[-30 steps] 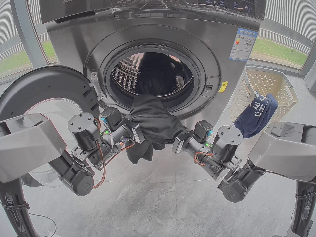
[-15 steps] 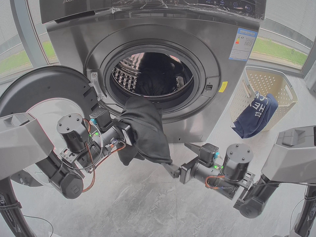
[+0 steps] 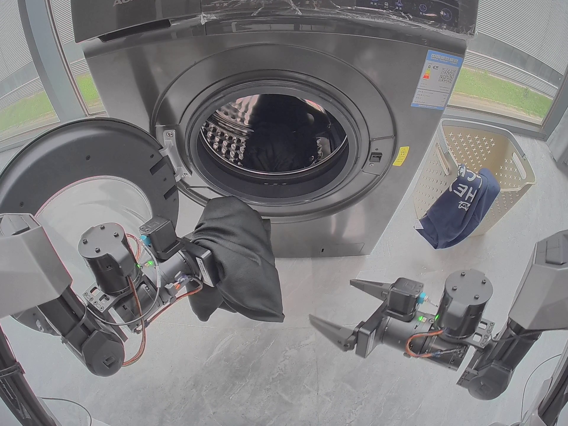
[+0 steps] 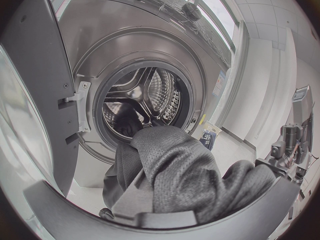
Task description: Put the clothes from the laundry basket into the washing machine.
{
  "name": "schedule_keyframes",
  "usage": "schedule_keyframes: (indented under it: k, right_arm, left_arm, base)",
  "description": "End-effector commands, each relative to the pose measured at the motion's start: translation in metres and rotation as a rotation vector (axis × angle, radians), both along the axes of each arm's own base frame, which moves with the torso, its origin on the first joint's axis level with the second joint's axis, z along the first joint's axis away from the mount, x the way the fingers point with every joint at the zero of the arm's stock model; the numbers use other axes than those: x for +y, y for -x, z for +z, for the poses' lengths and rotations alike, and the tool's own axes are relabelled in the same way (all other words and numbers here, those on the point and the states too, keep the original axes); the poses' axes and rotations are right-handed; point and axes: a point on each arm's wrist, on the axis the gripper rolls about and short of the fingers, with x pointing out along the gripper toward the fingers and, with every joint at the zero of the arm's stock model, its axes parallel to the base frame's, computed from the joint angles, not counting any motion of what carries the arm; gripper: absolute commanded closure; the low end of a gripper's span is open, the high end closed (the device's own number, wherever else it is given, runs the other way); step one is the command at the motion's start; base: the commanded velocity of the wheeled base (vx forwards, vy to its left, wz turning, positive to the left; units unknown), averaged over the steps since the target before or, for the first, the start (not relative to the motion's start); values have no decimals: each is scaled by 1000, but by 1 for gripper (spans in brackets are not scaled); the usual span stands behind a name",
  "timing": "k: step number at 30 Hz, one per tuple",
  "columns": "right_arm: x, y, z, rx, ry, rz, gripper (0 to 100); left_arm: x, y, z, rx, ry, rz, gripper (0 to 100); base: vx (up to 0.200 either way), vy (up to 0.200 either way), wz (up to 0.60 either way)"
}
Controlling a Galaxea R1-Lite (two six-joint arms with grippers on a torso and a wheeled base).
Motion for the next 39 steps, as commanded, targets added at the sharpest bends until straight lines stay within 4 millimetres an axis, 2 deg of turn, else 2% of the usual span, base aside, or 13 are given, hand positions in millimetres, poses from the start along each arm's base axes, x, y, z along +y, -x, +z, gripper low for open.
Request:
schedule_keyframes:
  k: [1,7,8,16,25,34,39]
  right_arm:
    - [-20,-21,1,-11,-5,-96,0]
    - [-27,-23,4,-13,-11,-125,0]
    - [-28,-23,5,-15,-13,-128,0]
    - [-28,-24,2,-7,-6,-132,0]
    - [-28,-24,2,-8,-7,-134,0]
    - [-28,-22,0,-1,-1,-131,0]
    - [-27,-21,0,1,1,-126,0]
  left_arm:
    - [5,5,3,-4,-1,6,100]
    - [4,11,3,-1,-14,-4,100]
    - [1,17,0,7,-31,-23,100]
    - [0,19,-1,10,-36,-27,100]
    - [-1,18,-4,19,-44,-35,100]
    - [-5,21,-7,31,-51,-52,100]
    - [-5,21,-9,34,-54,-54,100]
  base:
    - [0,0,0]
    - [0,0,0]
    - [0,0,0]
    - [0,0,0]
    - [200,0,0]
    - [0,0,0]
    - [200,0,0]
